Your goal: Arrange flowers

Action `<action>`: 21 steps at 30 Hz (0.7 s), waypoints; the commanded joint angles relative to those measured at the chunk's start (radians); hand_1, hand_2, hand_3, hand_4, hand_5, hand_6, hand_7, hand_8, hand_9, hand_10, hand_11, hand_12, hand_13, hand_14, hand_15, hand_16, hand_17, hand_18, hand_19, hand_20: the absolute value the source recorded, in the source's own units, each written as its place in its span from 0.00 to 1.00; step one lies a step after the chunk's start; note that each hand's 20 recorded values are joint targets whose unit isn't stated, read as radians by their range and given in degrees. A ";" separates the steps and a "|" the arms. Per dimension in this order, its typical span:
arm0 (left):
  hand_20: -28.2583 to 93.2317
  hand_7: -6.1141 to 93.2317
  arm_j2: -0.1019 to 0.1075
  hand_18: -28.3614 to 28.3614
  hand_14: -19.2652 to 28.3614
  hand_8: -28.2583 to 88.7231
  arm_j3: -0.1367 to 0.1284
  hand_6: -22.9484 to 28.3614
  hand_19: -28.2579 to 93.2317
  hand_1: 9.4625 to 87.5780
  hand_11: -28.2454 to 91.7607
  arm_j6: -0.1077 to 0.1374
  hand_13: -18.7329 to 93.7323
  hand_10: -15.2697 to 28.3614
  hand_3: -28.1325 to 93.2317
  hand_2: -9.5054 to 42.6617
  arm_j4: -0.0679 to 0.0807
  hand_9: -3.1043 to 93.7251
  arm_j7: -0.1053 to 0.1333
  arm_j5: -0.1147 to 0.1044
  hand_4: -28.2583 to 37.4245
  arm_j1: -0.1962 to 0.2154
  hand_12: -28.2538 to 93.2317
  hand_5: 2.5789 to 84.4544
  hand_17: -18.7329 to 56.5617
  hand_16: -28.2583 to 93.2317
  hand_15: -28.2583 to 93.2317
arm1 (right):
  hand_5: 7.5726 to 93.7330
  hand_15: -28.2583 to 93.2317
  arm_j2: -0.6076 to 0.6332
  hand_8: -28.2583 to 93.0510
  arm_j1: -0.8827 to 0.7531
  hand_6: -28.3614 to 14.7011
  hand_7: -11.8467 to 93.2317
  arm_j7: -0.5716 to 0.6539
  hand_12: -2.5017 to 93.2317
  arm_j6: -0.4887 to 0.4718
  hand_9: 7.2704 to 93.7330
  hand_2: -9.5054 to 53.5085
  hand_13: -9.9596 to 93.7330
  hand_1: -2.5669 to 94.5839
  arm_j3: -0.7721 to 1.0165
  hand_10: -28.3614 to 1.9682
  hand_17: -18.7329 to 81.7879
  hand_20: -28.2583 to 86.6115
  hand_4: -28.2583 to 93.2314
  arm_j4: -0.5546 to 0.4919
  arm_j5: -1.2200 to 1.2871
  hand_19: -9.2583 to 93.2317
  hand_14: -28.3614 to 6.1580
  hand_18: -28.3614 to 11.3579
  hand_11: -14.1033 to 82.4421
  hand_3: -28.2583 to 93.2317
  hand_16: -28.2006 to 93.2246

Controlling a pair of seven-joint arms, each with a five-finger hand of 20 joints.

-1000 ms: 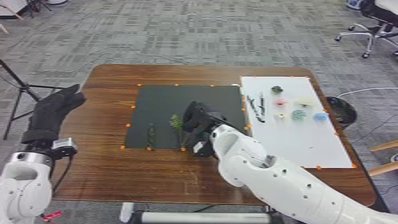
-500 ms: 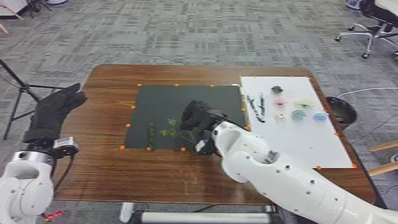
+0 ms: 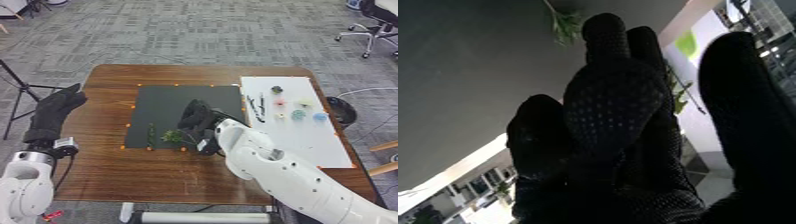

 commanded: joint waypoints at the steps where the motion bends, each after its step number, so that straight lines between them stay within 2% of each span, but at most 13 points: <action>1: 0.36 0.16 0.000 0.71 0.74 0.18 -0.009 0.49 0.28 0.10 0.37 -0.008 0.50 0.65 0.84 0.18 -0.011 0.49 -0.008 -0.010 0.00 0.014 0.33 0.49 0.28 0.25 0.35 | 0.70 0.64 0.105 0.17 -0.083 0.60 0.33 0.050 0.21 0.061 0.84 0.13 1.00 0.31 0.081 0.47 0.79 0.60 0.16 -0.108 0.076 1.00 0.74 0.35 0.30 0.75 0.48; 7: 0.36 0.16 0.003 0.71 0.74 0.18 -0.014 0.49 0.28 0.10 0.37 -0.010 0.50 0.65 0.84 0.18 -0.014 0.49 -0.014 -0.010 0.00 0.018 0.33 0.49 0.28 0.25 0.35 | 0.71 0.64 0.182 0.18 -0.179 0.58 0.31 0.095 0.20 0.073 0.83 0.18 1.00 0.29 0.128 0.42 0.79 0.60 0.16 -0.181 0.102 1.00 0.73 0.33 0.28 0.73 0.48; 15: 0.36 0.16 0.005 0.71 0.74 0.18 -0.019 0.49 0.28 0.10 0.37 -0.025 0.50 0.65 0.84 0.18 -0.017 0.49 -0.023 -0.007 0.00 0.019 0.33 0.49 0.28 0.25 0.35 | 0.72 0.64 0.209 0.18 -0.248 0.57 0.30 0.131 0.20 0.051 0.83 0.21 1.00 0.29 0.154 0.39 0.79 0.60 0.16 -0.224 0.145 1.00 0.72 0.32 0.27 0.70 0.47; 21: 0.36 0.16 0.003 0.71 0.74 0.18 -0.020 0.49 0.28 0.10 0.37 -0.021 0.50 0.65 0.83 0.18 -0.020 0.49 -0.022 -0.009 0.00 0.024 0.33 0.49 0.28 0.25 0.35 | 0.74 0.65 0.215 0.18 -0.273 0.56 0.29 0.148 0.19 0.020 0.84 0.25 1.00 0.29 0.168 0.39 0.80 0.60 0.16 -0.250 0.204 1.00 0.72 0.32 0.27 0.69 0.47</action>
